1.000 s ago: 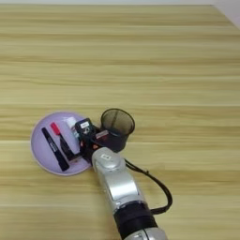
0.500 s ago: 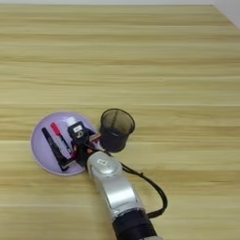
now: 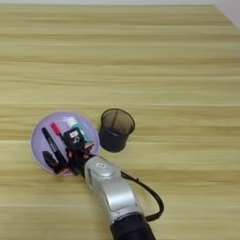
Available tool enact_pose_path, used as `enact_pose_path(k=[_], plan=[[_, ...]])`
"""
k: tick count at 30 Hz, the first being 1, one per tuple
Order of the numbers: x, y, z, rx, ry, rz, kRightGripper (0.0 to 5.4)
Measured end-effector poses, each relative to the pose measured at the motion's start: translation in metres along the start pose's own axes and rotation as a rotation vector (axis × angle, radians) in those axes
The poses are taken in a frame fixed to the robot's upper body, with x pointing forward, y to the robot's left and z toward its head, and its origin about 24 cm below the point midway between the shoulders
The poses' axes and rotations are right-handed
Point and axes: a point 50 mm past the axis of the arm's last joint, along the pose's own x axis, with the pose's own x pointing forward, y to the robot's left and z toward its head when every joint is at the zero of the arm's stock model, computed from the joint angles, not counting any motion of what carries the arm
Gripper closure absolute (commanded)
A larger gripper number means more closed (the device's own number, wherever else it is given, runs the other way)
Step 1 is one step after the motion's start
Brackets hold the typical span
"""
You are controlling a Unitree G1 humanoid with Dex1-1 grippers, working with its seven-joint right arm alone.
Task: Move the objects on the table
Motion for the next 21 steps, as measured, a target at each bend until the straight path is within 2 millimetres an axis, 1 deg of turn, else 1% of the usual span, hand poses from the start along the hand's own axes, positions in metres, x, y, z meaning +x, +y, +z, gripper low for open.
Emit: enact_pose_path(k=[11, 21], plan=[[-0.0001, -0.0032, -0.0039, 0.132, 0.043, 0.042, 0.04], [-0.0015, -0.0012, -0.0020, 0.176, 0.049, 0.075, 0.04]])
